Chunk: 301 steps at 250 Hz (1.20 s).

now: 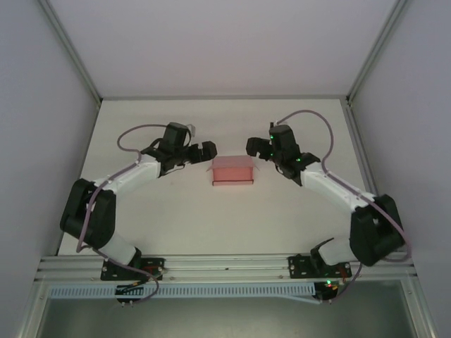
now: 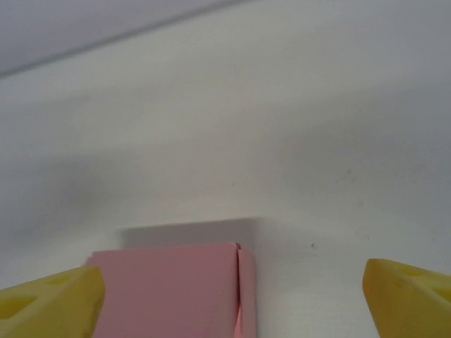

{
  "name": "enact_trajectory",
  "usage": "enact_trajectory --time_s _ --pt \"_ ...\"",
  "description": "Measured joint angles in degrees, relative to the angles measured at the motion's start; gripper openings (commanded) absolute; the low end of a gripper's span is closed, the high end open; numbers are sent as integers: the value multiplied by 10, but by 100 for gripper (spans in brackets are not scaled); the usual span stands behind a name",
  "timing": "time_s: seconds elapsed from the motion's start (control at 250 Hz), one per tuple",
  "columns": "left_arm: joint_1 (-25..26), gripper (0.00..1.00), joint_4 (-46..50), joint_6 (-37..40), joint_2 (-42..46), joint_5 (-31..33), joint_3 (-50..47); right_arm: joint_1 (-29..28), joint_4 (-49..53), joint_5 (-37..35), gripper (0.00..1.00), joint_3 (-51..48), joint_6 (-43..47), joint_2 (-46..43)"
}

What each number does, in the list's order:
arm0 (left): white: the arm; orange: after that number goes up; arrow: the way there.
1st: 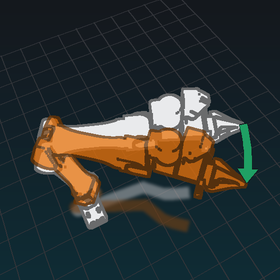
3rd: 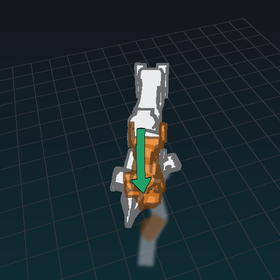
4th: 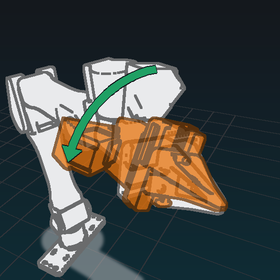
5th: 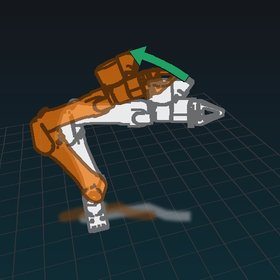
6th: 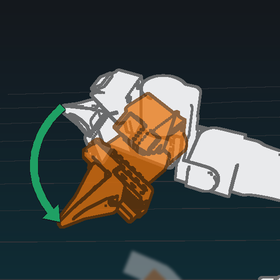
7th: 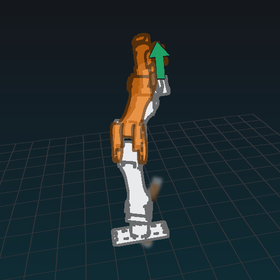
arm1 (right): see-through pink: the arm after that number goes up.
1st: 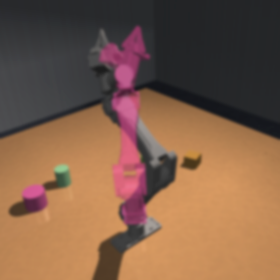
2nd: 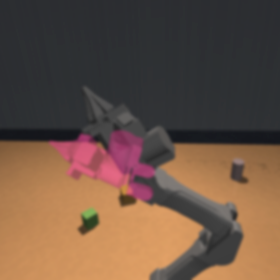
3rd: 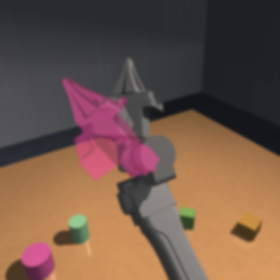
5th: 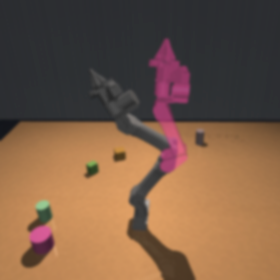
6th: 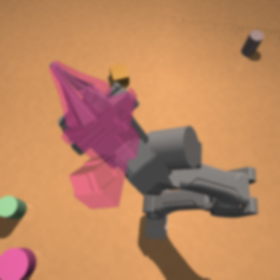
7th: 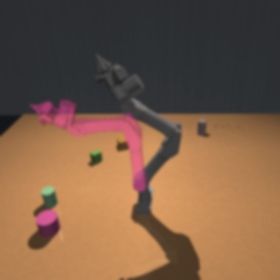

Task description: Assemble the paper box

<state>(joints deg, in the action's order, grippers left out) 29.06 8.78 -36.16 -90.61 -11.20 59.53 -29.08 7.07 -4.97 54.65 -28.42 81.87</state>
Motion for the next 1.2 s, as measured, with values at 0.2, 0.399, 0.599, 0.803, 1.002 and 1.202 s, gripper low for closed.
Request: enact_trajectory --time_s 0.2,0.399,0.599,0.803,1.002,1.202 --pt "-1 92 -15 7 -64 -61 0 1 28 62 77 2 -1 101" --pt "-1 73 -50 4 -109 -106 -9 1 9 102 63 -13 -10 130" --pt "-1 57 -76 4 -129 -127 -31 1 -45 123 58 -40 -33 141" --pt "-1 45 -106 2 -131 -144 -42 1 -94 134 52 -64 -51 141" --pt "-7 24 -135 0 -136 -163 -50 2 -115 136 60 -78 -56 136" --pt "-29 17 -218 -13 -136 -203 -97 8 -88 141 78 -83 -60 103"
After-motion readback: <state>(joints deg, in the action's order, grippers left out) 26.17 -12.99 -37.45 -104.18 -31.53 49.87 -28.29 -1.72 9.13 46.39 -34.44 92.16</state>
